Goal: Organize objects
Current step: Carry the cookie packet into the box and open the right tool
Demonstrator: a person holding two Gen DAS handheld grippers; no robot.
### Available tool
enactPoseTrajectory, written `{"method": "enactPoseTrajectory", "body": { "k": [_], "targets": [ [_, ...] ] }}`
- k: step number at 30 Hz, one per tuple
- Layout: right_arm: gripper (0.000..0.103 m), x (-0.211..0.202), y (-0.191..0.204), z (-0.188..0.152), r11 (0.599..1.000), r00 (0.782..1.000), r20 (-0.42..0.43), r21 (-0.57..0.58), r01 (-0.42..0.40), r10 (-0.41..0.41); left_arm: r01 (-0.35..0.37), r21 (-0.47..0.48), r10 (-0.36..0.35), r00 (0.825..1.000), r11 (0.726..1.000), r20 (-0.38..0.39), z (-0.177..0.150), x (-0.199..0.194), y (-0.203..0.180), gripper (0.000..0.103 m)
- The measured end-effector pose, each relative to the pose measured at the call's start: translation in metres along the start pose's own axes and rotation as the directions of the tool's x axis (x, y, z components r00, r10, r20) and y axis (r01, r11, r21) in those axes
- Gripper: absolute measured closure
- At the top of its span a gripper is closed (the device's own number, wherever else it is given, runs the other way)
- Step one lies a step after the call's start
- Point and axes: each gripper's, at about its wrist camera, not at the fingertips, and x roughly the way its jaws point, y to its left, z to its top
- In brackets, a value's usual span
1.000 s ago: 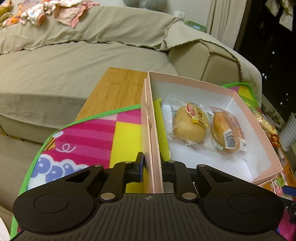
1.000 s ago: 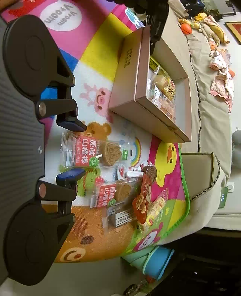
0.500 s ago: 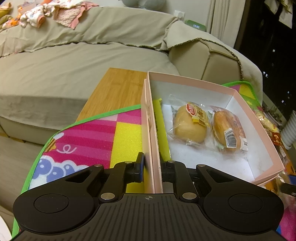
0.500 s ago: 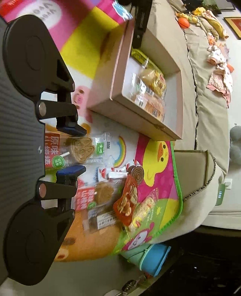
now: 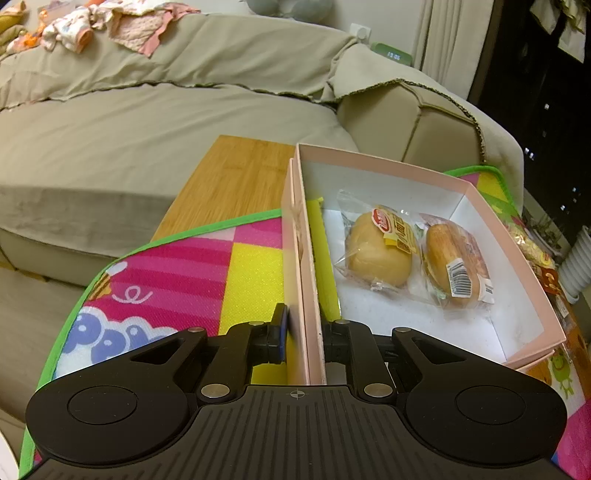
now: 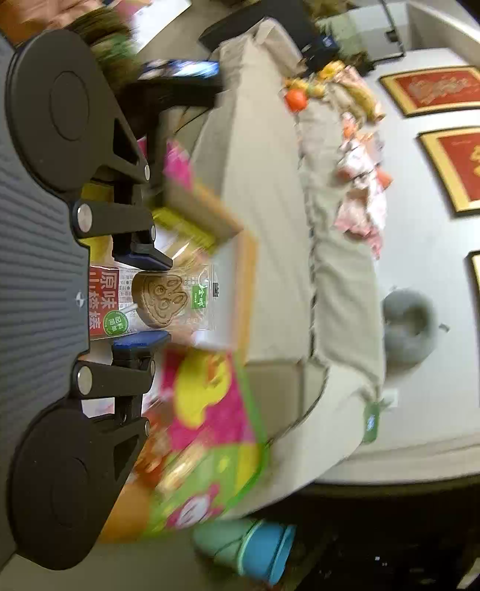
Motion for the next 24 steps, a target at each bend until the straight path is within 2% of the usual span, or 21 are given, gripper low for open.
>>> {"method": "enactPoseTrajectory", "body": {
  "k": [3, 7, 9, 11, 14, 18, 21, 24],
  "targets": [
    [0.068, 0.024, 0.015, 0.029, 0.998, 0.998, 0.03, 0.014, -0.062, 0.062, 0.001, 0.001, -0.001, 1.0, 1.0, 0.0, 0.0, 0.0, 0.0, 0.087],
    [0.067, 0.072, 0.034, 0.07, 0.984, 0.988, 0.035, 0.088, -0.155, 0.152, -0.001, -0.001, 0.001, 1.0, 1.0, -0.001, 0.0, 0.001, 0.0, 0.088],
    [0.058, 0.094, 0.044, 0.082, 0.986, 0.988, 0.08, 0.085, -0.142, 0.135, 0.001, -0.002, -0.001, 1.0, 1.0, 0.0, -0.001, 0.0, 0.001, 0.087],
    [0.057, 0.113, 0.048, 0.086, 0.988, 0.99, 0.071, 0.086, -0.125, 0.119, 0.003, -0.001, -0.003, 1.0, 1.0, 0.0, -0.001, 0.0, 0.001, 0.087],
    [0.057, 0.119, 0.041, 0.077, 0.983, 0.988, 0.051, 0.108, -0.147, 0.143, 0.005, 0.003, -0.005, 1.0, 1.0, 0.0, -0.001, 0.0, 0.001, 0.087],
    [0.052, 0.104, 0.016, 0.047, 0.99, 0.995, 0.037, 0.101, -0.096, 0.093, 0.006, -0.002, -0.006, 1.0, 1.0, 0.004, -0.002, 0.0, 0.003, 0.087],
    [0.046, 0.088, -0.007, 0.019, 0.997, 1.0, 0.018, 0.079, 0.007, -0.009, 0.007, -0.009, -0.007, 1.0, 1.0, 0.006, -0.003, 0.001, 0.003, 0.087],
    [0.046, 0.077, -0.033, -0.009, 0.992, 0.995, -0.026, 0.077, 0.1, -0.099, 0.007, -0.007, -0.007, 1.0, 1.0, 0.006, -0.003, 0.001, 0.003, 0.087]
  ]
}}
